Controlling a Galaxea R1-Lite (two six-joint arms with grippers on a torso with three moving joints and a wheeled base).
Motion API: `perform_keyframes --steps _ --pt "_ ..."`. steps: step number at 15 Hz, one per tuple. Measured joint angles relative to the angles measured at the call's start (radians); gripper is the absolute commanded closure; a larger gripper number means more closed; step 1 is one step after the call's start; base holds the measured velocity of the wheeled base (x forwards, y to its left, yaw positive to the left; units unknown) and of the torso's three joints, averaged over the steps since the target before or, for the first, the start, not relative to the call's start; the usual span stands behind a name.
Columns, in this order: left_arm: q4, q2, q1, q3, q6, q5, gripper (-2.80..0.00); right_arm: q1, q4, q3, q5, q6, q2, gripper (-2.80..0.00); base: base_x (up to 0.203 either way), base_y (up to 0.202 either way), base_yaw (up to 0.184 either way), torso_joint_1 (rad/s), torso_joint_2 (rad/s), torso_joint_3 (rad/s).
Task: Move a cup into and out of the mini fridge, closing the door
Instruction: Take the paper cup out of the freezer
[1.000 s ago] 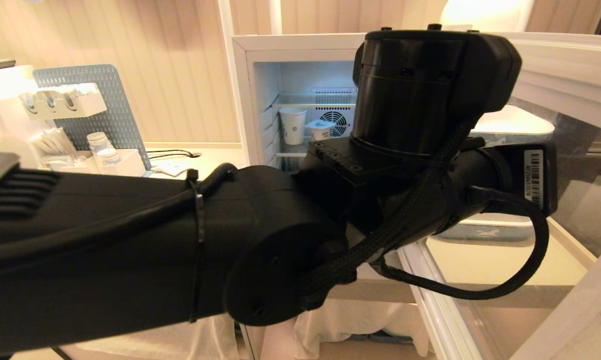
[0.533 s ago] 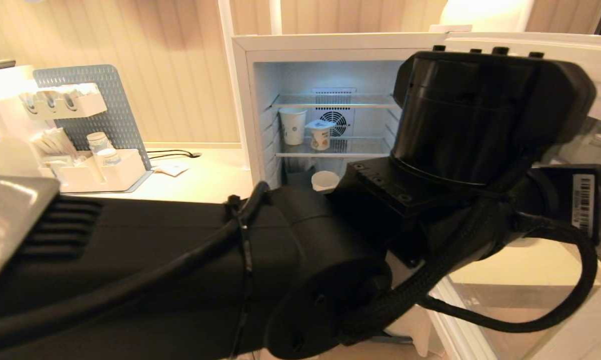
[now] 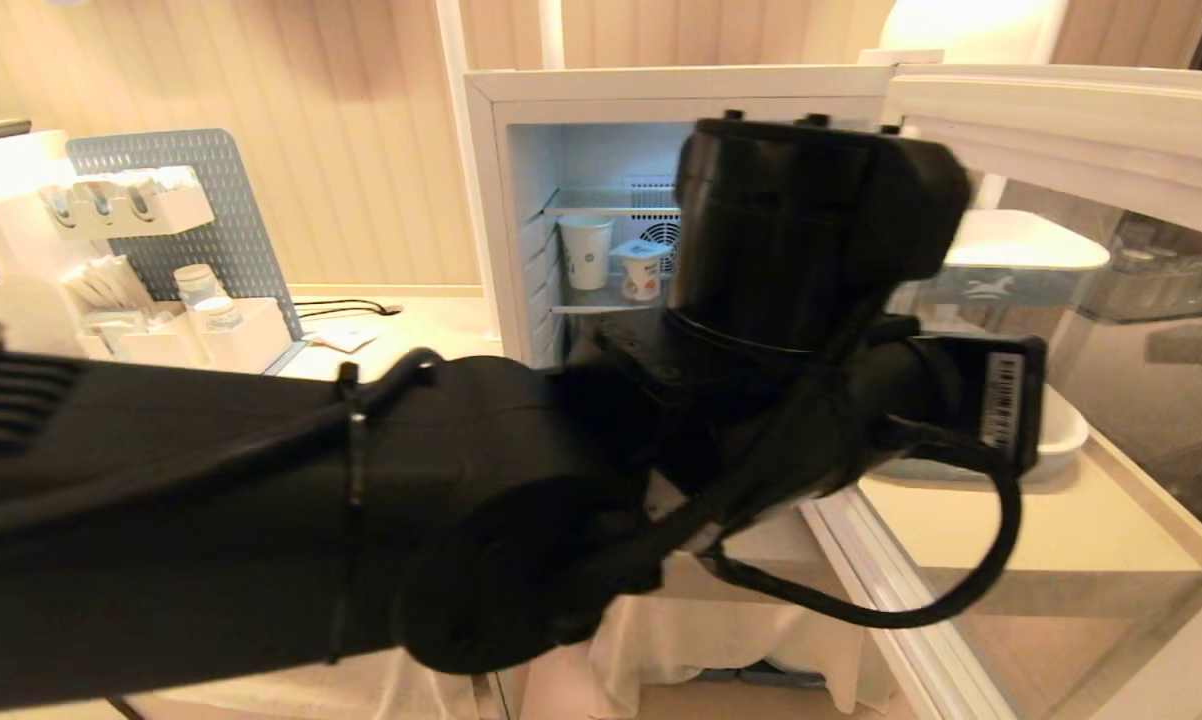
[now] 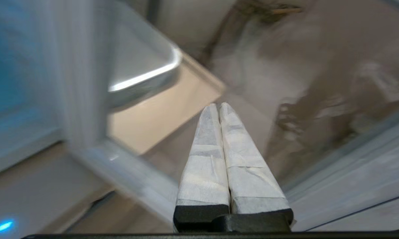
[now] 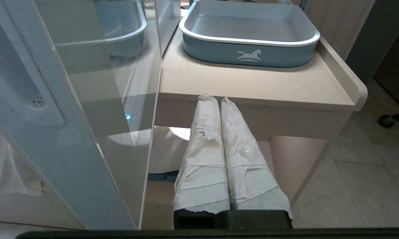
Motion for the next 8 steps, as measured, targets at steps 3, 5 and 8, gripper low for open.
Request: perform_keyframes --steps 3,5,8 --pt "0.047 -0.141 0.165 0.163 0.044 -0.019 0.0 0.0 0.0 0.0 0.0 0.0 0.0 0.0 0.0 0.0 0.0 0.0 0.0 0.0" --pt "0.157 -0.257 0.32 0.247 0.076 -0.041 0.0 0.0 0.0 0.0 0.0 0.0 0.0 0.0 0.0 0.0 0.0 0.0 0.0 0.0" --pt "0.39 -0.47 0.517 0.351 0.113 -0.104 0.0 0.0 0.0 0.0 0.0 0.0 0.0 0.0 0.0 0.0 0.0 0.0 0.0 0.0"
